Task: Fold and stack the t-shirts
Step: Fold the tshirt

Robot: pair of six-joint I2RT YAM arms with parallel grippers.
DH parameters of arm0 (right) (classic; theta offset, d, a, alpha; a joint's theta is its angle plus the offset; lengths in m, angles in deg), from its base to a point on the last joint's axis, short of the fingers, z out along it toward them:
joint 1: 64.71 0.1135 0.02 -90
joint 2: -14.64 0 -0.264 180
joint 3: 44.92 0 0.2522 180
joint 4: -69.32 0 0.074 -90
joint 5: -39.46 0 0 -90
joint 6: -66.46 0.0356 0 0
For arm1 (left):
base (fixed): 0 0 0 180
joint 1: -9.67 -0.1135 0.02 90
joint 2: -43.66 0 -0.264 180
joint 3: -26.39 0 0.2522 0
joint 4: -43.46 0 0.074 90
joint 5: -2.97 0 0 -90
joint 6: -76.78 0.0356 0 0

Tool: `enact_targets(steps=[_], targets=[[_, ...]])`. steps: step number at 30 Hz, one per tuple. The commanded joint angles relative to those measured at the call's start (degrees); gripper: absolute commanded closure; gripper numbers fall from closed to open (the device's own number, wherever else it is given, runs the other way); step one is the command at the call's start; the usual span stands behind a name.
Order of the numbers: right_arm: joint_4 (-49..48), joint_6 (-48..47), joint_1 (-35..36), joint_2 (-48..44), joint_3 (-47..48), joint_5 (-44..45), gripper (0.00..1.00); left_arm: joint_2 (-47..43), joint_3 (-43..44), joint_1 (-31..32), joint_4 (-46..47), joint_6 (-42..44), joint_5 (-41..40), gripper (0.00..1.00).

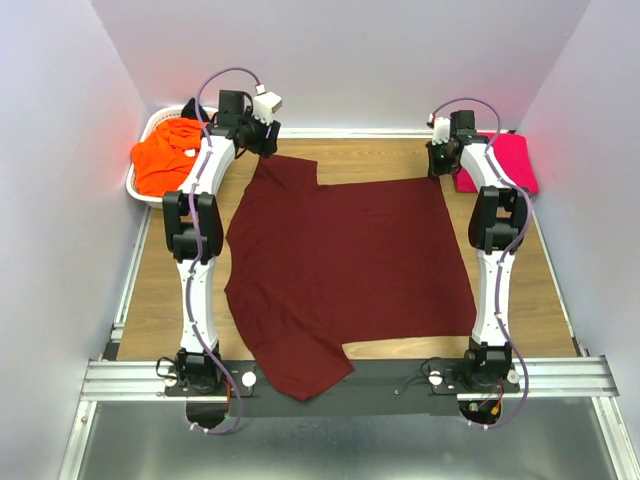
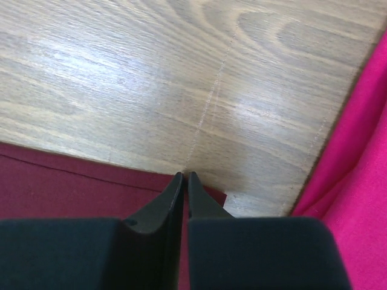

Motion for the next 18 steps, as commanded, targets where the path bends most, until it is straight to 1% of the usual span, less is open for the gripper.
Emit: enact_targets(steps=[1, 2, 3, 5, 7, 8, 9, 10, 15, 18], targets=[[2.50, -0.53, -0.19, 1.28, -3.33, 0.31, 0.89, 5.67, 7.29, -0.31, -0.36, -2.92, -2.85, 0.35], [2.50, -0.70, -0.19, 0.93, -3.60, 0.31, 0.90, 6.29, 8.08, -0.31, -0.36, -3.27, -3.11, 0.35], [2.58, -0.79, -0.19, 0.23, -3.86, 0.31, 0.89, 6.73, 8.70, -0.31, -0.01, -3.19, -3.12, 0.35], [2.58, -1.06, -0.19, -0.30, -4.74, 0.23, 0.87, 7.17, 8.27, -0.40, 0.51, -3.36, -3.12, 0.35], [2.58, -1.32, -0.19, -1.18, -5.09, 0.14, 0.82, 7.17, 7.22, -0.31, 1.22, -3.28, -3.12, 0.35], [2.58, -1.23, -0.19, -1.27, -5.09, 0.84, 0.71, 7.17, 6.69, -0.31, 1.39, -3.28, -3.12, 0.35], [2.58, -1.06, -0.28, -1.53, -5.09, 1.02, 0.65, 7.17, 6.34, -0.31, 1.48, -3.28, -3.20, 0.35], [2.58, -0.80, -0.45, -1.70, -5.01, 0.93, 0.62, 6.83, 5.99, -0.40, 1.57, -3.28, -3.20, 0.36], [2.50, 1.93, -1.16, -3.46, -3.78, -1.09, 0.61, 5.42, 2.82, -0.32, 2.71, -3.36, -2.68, 0.36], [2.50, 3.07, -1.25, -3.73, -2.73, -1.53, 0.60, 5.06, 2.55, -0.31, 2.63, -3.28, -2.76, 0.36]])
